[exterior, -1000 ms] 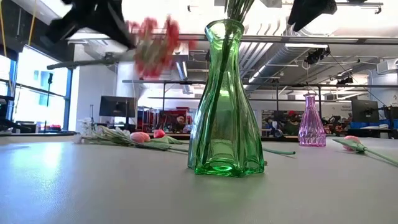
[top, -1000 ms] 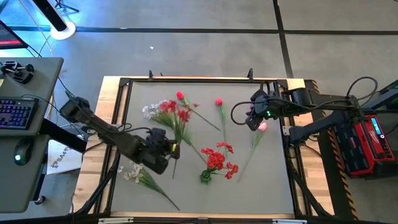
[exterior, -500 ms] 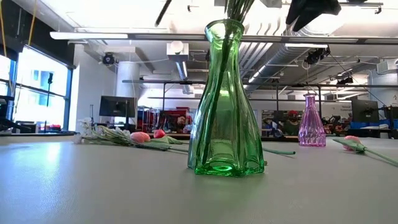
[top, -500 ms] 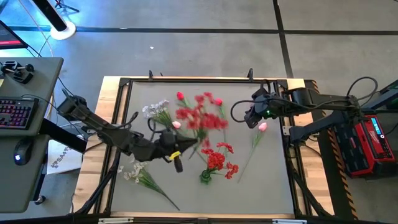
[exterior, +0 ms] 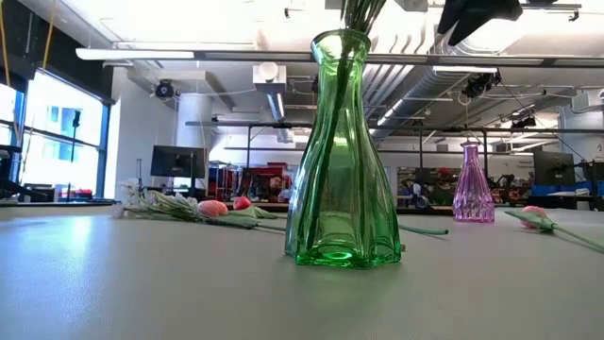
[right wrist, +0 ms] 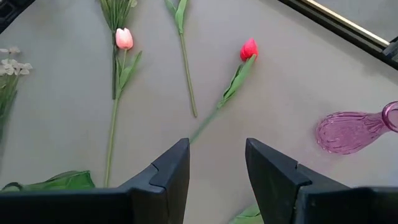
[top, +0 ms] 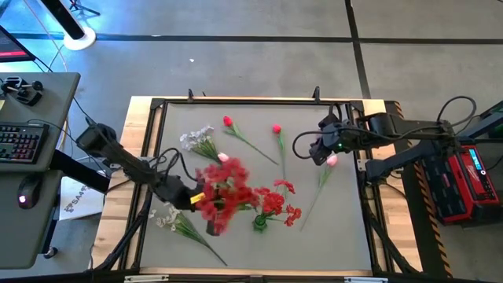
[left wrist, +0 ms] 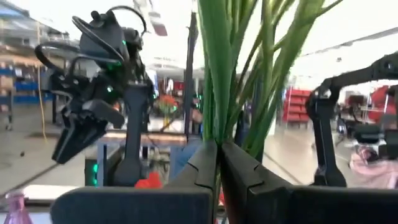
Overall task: Sort flowers into vase by color
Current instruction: Put the red flowers into the green vase
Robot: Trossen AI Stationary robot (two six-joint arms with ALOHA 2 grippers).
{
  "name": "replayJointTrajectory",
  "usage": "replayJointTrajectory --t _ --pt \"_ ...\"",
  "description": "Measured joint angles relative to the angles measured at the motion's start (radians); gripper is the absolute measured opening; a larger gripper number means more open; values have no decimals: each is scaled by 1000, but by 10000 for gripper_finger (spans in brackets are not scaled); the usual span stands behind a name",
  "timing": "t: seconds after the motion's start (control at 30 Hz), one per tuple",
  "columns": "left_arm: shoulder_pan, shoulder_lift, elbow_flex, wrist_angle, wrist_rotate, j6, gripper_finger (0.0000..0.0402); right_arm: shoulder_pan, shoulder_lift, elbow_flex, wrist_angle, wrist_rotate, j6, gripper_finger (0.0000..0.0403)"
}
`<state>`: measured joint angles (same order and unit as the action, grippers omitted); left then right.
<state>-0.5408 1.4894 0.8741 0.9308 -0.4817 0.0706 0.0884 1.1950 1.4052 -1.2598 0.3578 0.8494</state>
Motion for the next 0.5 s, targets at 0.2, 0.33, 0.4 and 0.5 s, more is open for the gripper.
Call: replayJointTrajectory --t 0.2,0.33,0.4,0.5 --pt "0 91 -15 64 42 10 0 37 0 0 0 -3 57 145" --pt "-1 130 -15 72 47 2 0 57 0 0 0 -16 93 145" --pt "-1 143 -15 95 47 3 0 67 0 0 0 -18 104 145" --pt "1 161 -15 119 46 11 0 80 0 0 0 -18 122 145"
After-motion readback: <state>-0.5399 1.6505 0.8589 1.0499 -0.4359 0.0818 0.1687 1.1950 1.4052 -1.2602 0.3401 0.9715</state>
